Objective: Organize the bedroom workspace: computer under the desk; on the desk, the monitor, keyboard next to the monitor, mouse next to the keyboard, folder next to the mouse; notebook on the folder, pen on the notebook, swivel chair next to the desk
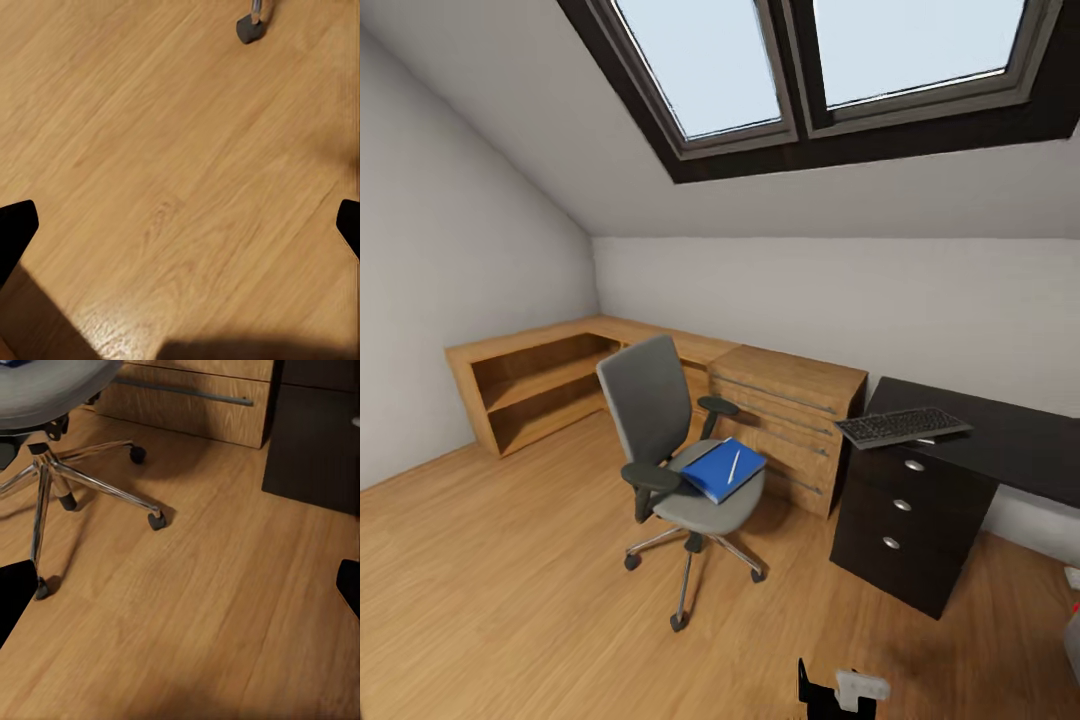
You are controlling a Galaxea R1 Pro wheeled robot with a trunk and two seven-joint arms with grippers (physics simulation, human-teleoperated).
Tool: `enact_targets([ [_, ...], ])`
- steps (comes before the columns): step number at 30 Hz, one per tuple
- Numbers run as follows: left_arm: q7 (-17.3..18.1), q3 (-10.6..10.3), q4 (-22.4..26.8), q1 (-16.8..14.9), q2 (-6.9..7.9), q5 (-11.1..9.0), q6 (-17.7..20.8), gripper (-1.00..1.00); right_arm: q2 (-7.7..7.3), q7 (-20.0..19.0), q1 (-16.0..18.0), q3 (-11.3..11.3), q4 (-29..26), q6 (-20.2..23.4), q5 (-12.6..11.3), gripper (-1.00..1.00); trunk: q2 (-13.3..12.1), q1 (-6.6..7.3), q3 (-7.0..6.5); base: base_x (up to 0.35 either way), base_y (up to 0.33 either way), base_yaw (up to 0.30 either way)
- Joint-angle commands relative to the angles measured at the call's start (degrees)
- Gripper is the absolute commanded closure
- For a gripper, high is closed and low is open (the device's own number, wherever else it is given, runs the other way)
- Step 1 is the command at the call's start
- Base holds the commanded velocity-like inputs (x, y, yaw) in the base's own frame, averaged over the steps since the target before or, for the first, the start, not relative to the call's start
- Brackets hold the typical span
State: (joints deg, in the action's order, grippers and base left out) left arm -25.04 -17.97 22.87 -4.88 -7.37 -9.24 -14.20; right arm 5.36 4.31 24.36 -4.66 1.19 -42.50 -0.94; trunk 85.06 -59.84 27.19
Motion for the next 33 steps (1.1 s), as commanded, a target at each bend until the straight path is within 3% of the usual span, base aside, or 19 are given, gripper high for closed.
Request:
enact_targets([
  [1, -0.36, -0.49, -0.02, -0.06, 0.05, -0.60, -0.27, -1.00, 0.01, -0.09, 0.07, -0.43, 0.13, -0.24, 0.06, -1.00, -0.38, 0.23, -0.12, 0.000, 0.000, -0.264],
  [18, -0.44, -0.44, -0.02, -0.08, 0.02, -0.63, -0.51, -1.00, 0.00, -0.03, 0.07, -0.43, 0.13, -0.16, 0.02, -1.00, -7.20, 3.96, -3.18, 0.000, 0.000, -0.256],
  [33, -0.44, -0.43, -0.02, -0.05, 0.01, -0.68, -0.56, -1.00, -0.49, 0.00, 0.07, -0.44, 0.13, 0.00, -0.03, -1.00, -13.22, 7.26, -5.87, 0.000, 0.000, -0.047],
])
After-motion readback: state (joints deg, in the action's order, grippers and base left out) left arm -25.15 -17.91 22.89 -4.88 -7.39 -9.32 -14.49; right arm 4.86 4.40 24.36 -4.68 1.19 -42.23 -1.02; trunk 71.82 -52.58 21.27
